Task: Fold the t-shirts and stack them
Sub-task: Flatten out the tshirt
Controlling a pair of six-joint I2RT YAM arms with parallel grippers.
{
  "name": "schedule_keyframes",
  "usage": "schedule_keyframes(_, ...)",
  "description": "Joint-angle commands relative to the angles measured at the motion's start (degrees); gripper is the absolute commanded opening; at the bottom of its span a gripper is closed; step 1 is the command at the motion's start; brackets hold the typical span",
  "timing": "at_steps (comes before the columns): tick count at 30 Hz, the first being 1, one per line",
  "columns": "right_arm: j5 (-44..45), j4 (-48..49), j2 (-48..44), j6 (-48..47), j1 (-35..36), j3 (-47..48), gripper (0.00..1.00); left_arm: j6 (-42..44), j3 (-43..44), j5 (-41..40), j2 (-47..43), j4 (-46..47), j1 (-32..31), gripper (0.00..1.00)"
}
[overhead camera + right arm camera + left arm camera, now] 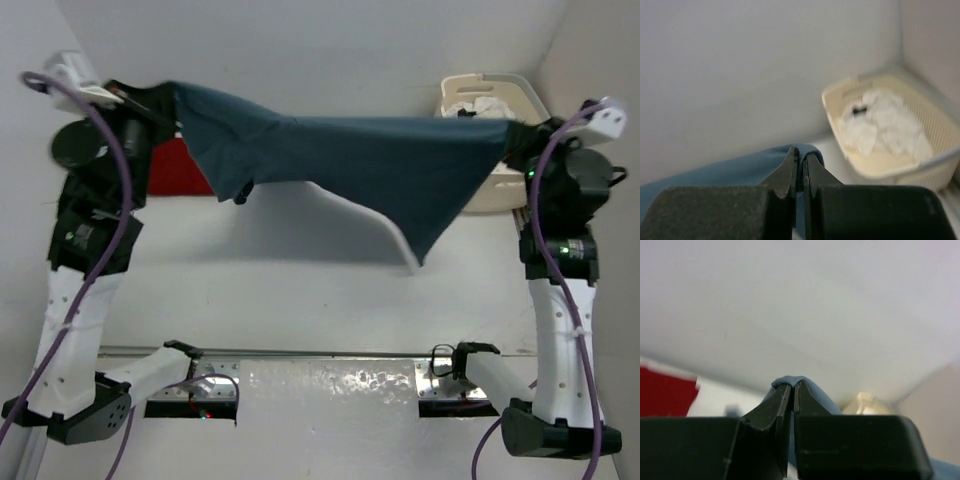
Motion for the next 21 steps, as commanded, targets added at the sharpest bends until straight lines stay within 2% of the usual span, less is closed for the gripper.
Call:
schedule_keyframes(1, 5.31, 1.20, 0.36, -6.51, -0.10, 11.03, 0.00, 6.87, 9.62, -4.24, -2.41, 4.52, -0.10, 0.00)
schedule_keyframes(5, 7.24, -1.01, 0.28, -10.83, -0.10, 21.56, 0.00, 11.88, 19.62, -3.64, -3.82, 4.35, -0.10, 0.00)
schedule_keyframes(11, 4.87, -4.17, -1.57, -13.55, -0.10, 31.42, 0.00, 14.53, 29.75, 0.58, -6.37, 2.86, -0.10, 0.00)
schedule_keyframes(16, 8.11, -5.15, -5.69, -17.41, -0.10, 34.43, 0.00, 14.88, 40.20, 8.05, -6.55, -0.22, -0.02, 0.00)
schedule_keyframes(21, 9.61, -5.41, -6.85, -18.48, -0.02, 33.99, 0.00, 16.11, 39.96, 6.66, -6.63, 1.44, -0.10, 0.00)
